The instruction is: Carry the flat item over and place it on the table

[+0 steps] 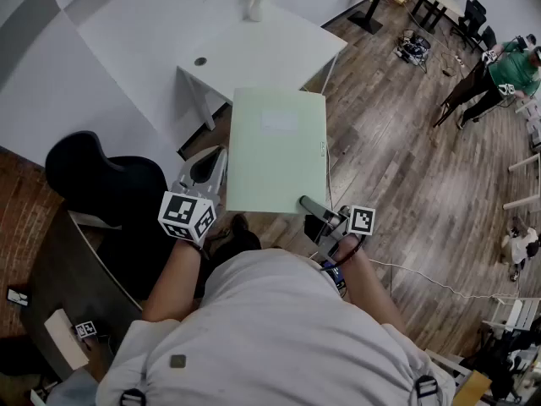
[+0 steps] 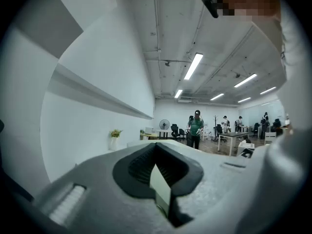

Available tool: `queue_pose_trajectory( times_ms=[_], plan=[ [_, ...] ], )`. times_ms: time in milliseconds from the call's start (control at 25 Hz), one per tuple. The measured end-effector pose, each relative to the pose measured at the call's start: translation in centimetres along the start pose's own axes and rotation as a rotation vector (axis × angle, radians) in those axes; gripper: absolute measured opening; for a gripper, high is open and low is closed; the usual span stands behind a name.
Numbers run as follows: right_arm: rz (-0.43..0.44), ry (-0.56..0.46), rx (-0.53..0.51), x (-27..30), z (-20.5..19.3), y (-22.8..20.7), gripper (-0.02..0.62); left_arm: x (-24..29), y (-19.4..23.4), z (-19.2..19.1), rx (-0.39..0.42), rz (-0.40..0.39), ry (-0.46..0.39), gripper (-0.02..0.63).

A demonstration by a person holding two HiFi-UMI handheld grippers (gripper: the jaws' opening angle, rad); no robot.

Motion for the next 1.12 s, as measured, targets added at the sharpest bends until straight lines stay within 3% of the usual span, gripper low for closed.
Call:
queue_pose_trajectory(
  times_ms=[560, 1120],
  plan=[
    [-0.008, -0.031, 0.025, 0.1, 1.9, -1.4, 0.299, 3.0, 0.9, -0.3, -0.012, -0.012, 0.004, 0.000],
    [-0.037, -0.043, 0.042, 5.5, 6.1, -3.5, 0.299, 7.1, 7.0, -0.4, -0.038, -0.039, 0.011, 0.000]
  ],
)
Point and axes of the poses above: the fingertips, and each gripper's own axes: x forward along the fingers, y to its left, z out of its top, the point moved 9 cm from there along -x, backward along the fingers, and after that the axes turned 1 degree about -x, right-handed, at the moved point
